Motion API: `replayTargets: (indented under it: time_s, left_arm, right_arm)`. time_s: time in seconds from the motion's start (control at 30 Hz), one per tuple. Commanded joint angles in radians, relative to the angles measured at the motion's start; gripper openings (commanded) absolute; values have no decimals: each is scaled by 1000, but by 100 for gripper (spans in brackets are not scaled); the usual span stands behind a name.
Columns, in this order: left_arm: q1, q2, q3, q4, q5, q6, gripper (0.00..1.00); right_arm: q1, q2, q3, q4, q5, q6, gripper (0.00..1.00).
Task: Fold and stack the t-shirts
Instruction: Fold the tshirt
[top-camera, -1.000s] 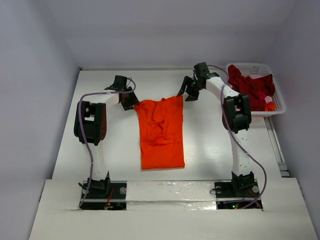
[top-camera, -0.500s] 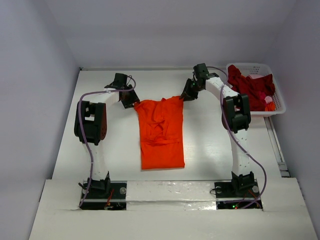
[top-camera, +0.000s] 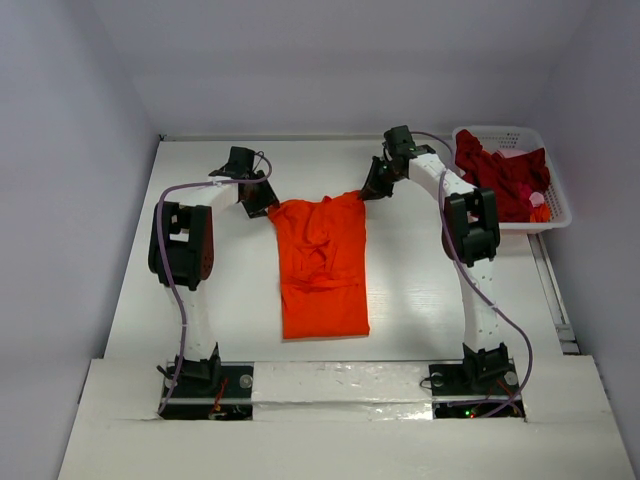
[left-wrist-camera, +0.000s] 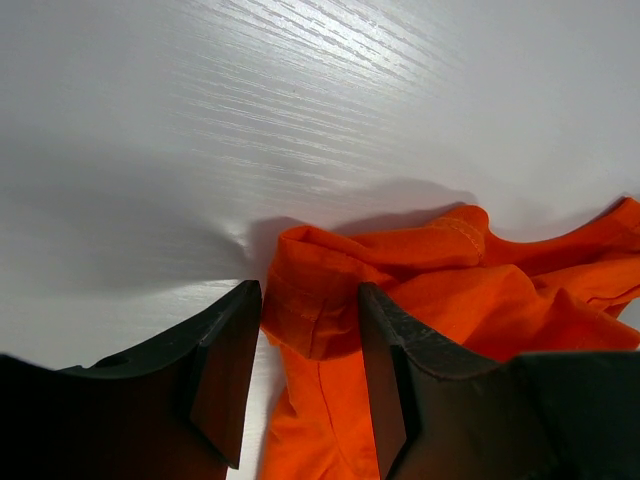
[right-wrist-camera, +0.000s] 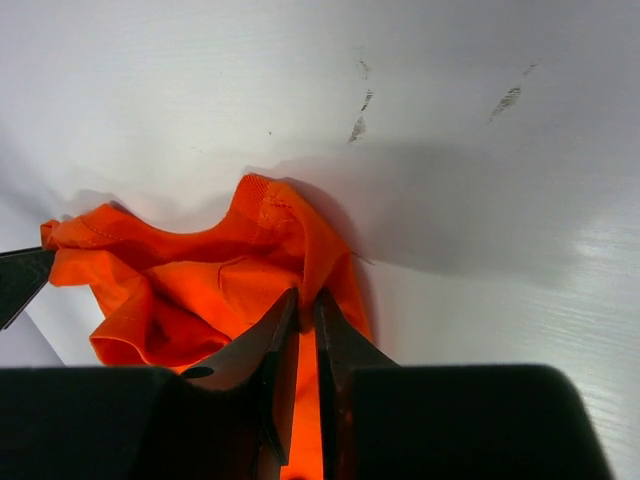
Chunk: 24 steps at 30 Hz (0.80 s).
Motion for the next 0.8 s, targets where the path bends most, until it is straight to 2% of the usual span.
replayTargets:
  time_s: [0.0,0.17,0.5,0.53,0.57,0.63,0.73,0.77]
  left_arm:
    - [2,-22,32,-12,8,12,40]
    - [2,-29,12,-12,-1,12,40]
    - [2,0,-12,16,3,6,39]
    - [2,-2,-17,22,12,4,37]
    - [2,-5,-27,28,14,0,31]
    - [2,-17,-49,36,18,-3,25]
    - [2,-19,-63,50,20,-5,21]
    - [11,-17,-64,51,20,-6,16]
  right_arm:
    - [9,14,46,-8,-16,-2,15]
    - [9,23,60,-17,-17,-4,7]
    - [9,24,69,-21,-23,-5,6]
    - [9,26,67,-21,-25,-4,6]
    - [9,24,67,-23,-23,-4,6]
    - [9,24,67,-23,-25,-4,6]
    - [9,26,69,-23,-26,-4,6]
    - [9,26,70,-23,-28,-4,6]
